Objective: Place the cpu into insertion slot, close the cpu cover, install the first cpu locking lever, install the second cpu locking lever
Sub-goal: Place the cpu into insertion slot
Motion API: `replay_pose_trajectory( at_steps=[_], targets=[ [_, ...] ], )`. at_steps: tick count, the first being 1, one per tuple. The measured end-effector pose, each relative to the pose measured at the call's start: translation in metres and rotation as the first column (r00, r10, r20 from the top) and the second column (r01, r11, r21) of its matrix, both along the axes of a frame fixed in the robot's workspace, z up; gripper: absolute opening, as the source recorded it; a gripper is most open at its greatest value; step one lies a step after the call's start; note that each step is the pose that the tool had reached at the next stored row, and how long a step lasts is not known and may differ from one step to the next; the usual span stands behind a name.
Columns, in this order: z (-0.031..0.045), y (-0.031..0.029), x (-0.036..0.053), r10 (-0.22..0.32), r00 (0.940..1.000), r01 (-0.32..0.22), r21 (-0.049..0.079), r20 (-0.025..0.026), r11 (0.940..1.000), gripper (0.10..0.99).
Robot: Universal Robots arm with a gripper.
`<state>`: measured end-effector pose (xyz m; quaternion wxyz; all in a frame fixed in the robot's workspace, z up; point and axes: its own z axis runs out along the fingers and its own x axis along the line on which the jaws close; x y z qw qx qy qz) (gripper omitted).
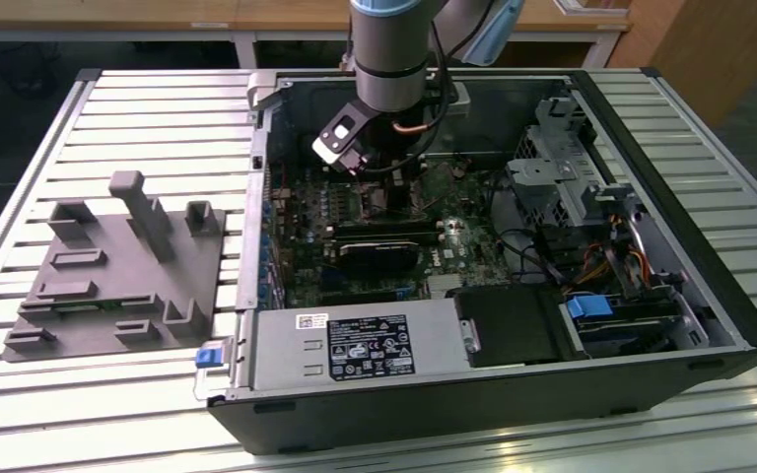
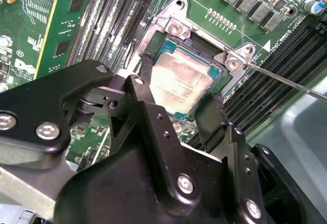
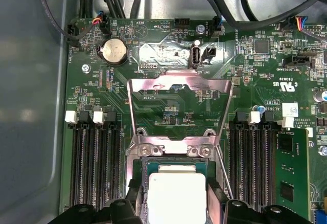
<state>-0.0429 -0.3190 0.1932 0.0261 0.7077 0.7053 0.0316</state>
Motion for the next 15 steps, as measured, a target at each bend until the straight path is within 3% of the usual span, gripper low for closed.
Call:
replay_pose_trajectory(
  at_steps=[9,15],
  targets=[
    [0.0002,0.0009,0.0,0.0,1.0,0.0,0.006,-0.0002,1.0,0.612],
    [0.007,0.0009,0.0,0.0,1.0,0.0,0.006,-0.0002,1.0,0.612]
  ],
)
